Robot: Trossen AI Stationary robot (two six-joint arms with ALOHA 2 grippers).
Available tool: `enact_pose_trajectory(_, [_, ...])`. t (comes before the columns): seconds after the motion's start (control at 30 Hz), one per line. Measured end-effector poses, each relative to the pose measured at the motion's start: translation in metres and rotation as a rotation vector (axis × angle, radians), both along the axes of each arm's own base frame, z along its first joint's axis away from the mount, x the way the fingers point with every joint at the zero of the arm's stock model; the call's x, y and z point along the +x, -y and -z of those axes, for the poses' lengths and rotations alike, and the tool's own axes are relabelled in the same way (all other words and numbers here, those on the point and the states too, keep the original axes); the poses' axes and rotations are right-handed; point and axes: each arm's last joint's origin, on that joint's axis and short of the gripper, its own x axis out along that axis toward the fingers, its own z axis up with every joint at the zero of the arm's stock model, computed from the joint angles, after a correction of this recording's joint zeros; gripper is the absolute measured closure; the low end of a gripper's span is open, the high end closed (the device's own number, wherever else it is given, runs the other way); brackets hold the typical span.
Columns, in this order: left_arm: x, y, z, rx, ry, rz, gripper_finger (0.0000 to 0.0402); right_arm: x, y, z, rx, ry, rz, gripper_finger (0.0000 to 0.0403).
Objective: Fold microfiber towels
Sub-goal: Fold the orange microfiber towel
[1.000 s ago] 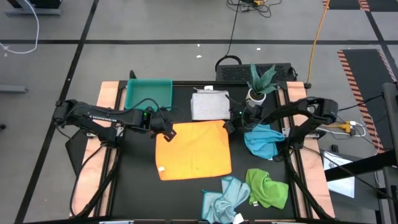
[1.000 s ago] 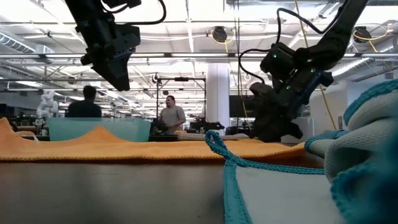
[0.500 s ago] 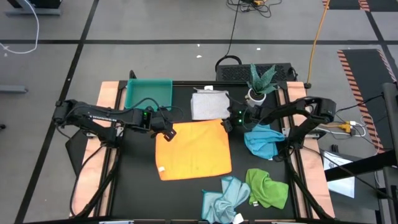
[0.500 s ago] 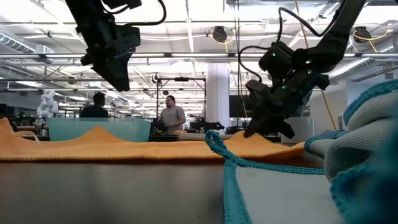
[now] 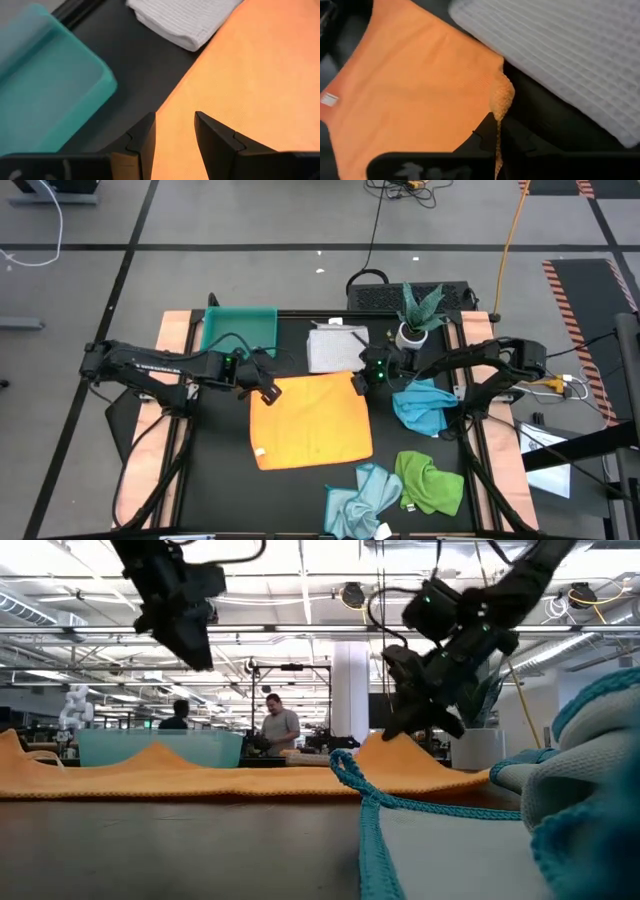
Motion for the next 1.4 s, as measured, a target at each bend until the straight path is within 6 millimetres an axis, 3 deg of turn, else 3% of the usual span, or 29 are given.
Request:
enact_pose_trajectory(0.33, [-0.070,0.012,-0.037,0.014,0.003,-0.114,0.0263,0.038,-0.016,-0.050,-0.079,0.123,-0.029,0.0402])
enact_pose_trajectory(0.5, [-0.091,0.020,-0.040,0.008,-0.001,-0.157,0.0263,0.066,-0.023,-0.050,-0.072,0.119,-0.059,0.0402])
enact_pose_trajectory(0.7, [-0.090,0.031,-0.038,0.009,0.004,-0.129,0.0263,0.134,-0.028,-0.036,-0.023,0.132,-0.154,0.0403])
enact_pose_trajectory(0.97, [-0.089,0.037,-0.036,0.015,-0.011,-0.106,0.0263,0.230,-0.044,-0.049,-0.014,0.310,-0.318,0.0403])
enact_pose_trajectory(1.1, [-0.089,0.037,-0.036,0.015,-0.016,-0.106,0.0263,0.253,-0.050,-0.024,0.025,0.296,-0.353,0.0403])
enact_pose_trajectory(1.23, [-0.089,0.037,-0.036,0.005,-0.020,-0.104,0.0263,0.260,-0.050,0.006,0.074,0.248,-0.379,0.0391])
enact_pose_trajectory(1.4, [-0.089,0.038,-0.035,-0.010,-0.026,-0.100,0.0263,0.262,-0.050,0.012,0.075,0.266,-0.425,0.0340])
